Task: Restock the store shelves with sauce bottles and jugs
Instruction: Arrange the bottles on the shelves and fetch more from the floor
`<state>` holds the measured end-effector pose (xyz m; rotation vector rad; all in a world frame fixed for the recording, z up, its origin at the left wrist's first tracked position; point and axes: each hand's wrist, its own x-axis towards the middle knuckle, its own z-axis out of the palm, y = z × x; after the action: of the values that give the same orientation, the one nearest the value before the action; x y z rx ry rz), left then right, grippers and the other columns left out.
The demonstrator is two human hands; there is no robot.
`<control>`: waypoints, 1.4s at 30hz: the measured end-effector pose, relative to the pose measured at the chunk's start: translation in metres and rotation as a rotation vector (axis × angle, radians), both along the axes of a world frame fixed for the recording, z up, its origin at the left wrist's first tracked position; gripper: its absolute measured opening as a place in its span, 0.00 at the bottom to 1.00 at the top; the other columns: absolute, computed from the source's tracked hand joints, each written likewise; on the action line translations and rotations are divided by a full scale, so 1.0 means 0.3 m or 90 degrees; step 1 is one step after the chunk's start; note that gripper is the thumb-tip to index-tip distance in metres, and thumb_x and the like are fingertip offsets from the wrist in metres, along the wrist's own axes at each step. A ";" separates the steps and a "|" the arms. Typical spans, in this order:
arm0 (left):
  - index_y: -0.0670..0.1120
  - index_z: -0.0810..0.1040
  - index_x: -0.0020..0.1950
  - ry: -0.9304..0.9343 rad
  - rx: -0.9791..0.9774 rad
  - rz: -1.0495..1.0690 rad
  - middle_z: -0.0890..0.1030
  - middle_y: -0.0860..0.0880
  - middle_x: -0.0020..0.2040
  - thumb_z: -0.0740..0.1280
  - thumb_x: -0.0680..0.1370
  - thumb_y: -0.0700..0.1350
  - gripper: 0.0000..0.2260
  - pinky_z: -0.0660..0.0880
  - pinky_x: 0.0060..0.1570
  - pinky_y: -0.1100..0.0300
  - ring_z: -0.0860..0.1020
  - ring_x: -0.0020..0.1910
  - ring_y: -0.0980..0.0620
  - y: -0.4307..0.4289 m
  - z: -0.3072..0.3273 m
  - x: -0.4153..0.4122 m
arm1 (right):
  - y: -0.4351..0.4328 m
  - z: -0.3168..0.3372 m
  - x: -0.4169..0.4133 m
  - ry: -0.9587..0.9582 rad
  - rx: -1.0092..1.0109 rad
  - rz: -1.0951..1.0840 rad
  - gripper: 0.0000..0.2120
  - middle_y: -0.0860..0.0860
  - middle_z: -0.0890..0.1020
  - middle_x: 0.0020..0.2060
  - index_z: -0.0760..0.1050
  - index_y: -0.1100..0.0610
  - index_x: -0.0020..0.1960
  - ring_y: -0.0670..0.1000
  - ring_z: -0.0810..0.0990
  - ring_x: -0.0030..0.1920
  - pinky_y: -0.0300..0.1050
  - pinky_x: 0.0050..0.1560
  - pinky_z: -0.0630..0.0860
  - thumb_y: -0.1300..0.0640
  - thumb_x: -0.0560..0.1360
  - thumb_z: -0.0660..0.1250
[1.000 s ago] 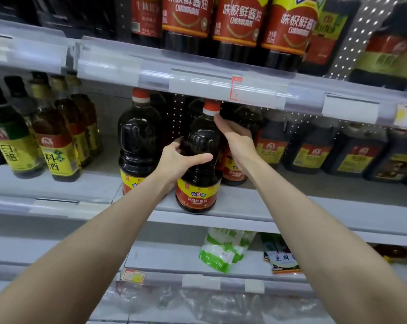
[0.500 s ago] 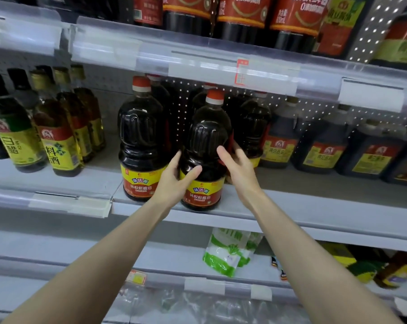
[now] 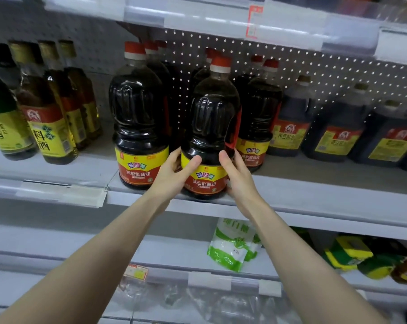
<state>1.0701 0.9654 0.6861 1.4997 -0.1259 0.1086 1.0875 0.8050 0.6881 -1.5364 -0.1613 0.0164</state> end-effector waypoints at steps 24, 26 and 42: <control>0.50 0.66 0.72 0.014 0.001 -0.020 0.78 0.57 0.60 0.74 0.70 0.45 0.32 0.75 0.46 0.72 0.77 0.55 0.65 0.002 -0.084 -0.001 | 0.002 -0.081 0.001 0.006 0.030 -0.021 0.43 0.48 0.75 0.66 0.65 0.52 0.73 0.46 0.75 0.64 0.44 0.64 0.73 0.33 0.63 0.67; 0.51 0.68 0.70 0.004 -0.005 -0.028 0.79 0.57 0.60 0.73 0.71 0.44 0.29 0.75 0.47 0.71 0.78 0.56 0.65 0.004 -0.087 -0.001 | -0.002 -0.079 -0.005 -0.006 0.033 -0.010 0.39 0.47 0.76 0.65 0.66 0.52 0.72 0.44 0.76 0.62 0.40 0.60 0.74 0.36 0.66 0.66; 0.53 0.65 0.73 0.007 0.016 -0.051 0.78 0.58 0.62 0.73 0.68 0.50 0.35 0.73 0.54 0.66 0.76 0.60 0.63 0.012 -0.091 0.011 | 0.000 -0.079 -0.001 -0.029 -0.032 0.020 0.37 0.43 0.74 0.67 0.63 0.45 0.74 0.42 0.73 0.65 0.41 0.64 0.70 0.32 0.68 0.61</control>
<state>1.0735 0.9689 0.6587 1.5185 -0.1797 0.0341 1.0871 0.8051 0.6644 -1.5856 -0.2217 0.0104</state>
